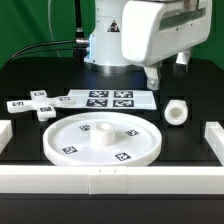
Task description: Assemble round table
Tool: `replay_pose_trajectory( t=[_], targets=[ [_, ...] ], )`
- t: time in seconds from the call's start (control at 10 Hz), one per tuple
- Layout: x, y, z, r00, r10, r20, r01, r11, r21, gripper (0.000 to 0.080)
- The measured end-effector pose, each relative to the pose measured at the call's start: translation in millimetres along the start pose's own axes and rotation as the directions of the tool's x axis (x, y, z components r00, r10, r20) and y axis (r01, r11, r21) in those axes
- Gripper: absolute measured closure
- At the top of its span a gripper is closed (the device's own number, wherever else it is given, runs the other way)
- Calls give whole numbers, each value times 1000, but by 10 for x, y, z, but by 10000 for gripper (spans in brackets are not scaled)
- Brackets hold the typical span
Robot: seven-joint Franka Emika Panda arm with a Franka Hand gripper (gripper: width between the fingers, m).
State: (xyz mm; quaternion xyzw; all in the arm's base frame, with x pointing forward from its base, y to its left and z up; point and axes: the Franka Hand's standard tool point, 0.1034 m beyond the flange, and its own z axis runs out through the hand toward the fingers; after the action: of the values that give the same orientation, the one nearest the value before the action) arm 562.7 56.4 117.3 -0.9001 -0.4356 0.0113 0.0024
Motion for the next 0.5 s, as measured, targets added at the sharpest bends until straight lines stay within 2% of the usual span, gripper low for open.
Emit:
replay_pose_trajectory(
  t=[0.5],
  targets=[
    [-1, -2, 6, 1000, 0, 1, 0, 1000, 1, 150]
  ],
)
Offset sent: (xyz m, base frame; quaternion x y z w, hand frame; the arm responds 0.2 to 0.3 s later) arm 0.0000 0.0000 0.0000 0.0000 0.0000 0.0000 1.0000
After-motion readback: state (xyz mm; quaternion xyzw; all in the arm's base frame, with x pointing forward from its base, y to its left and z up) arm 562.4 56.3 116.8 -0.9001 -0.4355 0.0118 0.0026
